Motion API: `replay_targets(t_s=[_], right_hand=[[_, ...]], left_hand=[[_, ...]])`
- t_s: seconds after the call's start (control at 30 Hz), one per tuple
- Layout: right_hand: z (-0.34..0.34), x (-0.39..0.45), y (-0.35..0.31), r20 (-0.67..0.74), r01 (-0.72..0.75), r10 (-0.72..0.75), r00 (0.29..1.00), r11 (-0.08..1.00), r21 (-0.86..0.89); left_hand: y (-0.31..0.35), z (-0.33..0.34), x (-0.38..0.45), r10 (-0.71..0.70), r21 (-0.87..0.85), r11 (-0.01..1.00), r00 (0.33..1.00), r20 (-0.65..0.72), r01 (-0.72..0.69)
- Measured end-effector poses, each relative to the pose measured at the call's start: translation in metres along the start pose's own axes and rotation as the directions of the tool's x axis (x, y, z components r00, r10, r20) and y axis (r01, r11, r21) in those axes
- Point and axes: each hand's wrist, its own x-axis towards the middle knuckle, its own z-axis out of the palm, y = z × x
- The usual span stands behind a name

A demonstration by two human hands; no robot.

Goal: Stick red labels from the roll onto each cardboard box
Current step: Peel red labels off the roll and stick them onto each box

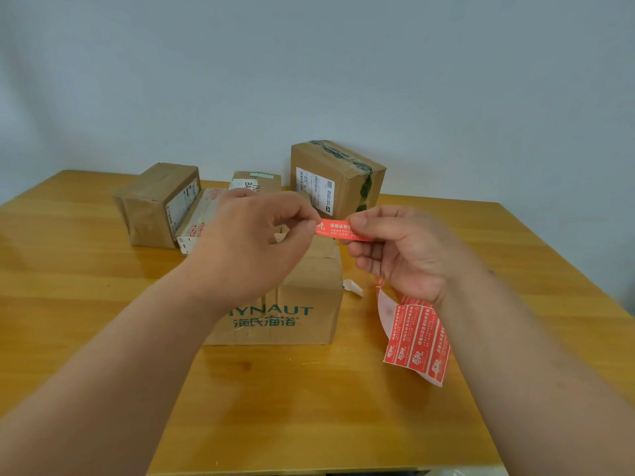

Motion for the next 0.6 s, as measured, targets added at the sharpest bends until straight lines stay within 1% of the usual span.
replay_targets(t_s=[0.03,0.1,0.17,0.2,0.3,0.4,0.5,0.6], right_hand=[[0.003,0.001,0.000,-0.002,0.036,-0.036,0.999,0.999,-0.028],[0.010,0.002,0.000,0.017,0.096,-0.095,0.995,0.993,-0.068],[0.021,0.004,-0.002,0.022,0.151,-0.149,0.989,0.980,-0.128],[0.027,0.006,-0.002,0.014,0.177,-0.177,0.984,0.968,-0.177],[0.045,0.014,0.000,-0.039,0.233,-0.266,0.963,0.899,-0.371],[0.062,0.022,0.004,-0.076,0.232,-0.313,0.947,0.824,-0.517],[0.075,0.030,0.007,-0.085,0.200,-0.309,0.947,0.776,-0.598],[0.084,0.036,0.009,-0.090,0.162,-0.291,0.952,0.734,-0.660]], left_hand=[[-0.001,-0.002,0.000,-0.029,-0.037,0.999,1.000,0.003,0.029],[-0.004,-0.006,0.001,-0.143,-0.095,0.986,0.989,-0.035,0.139],[-0.010,-0.009,0.004,-0.267,-0.125,0.959,0.960,-0.082,0.256],[-0.014,-0.011,0.004,-0.305,-0.119,0.948,0.948,-0.087,0.294],[-0.023,-0.022,0.005,-0.361,-0.051,0.932,0.931,-0.059,0.358],[-0.029,-0.032,0.006,-0.399,-0.022,0.917,0.915,-0.058,0.399],[-0.035,-0.040,0.007,-0.427,0.011,0.904,0.903,-0.046,0.428],[-0.045,-0.046,0.006,-0.456,-0.017,0.889,0.890,0.015,0.457]])
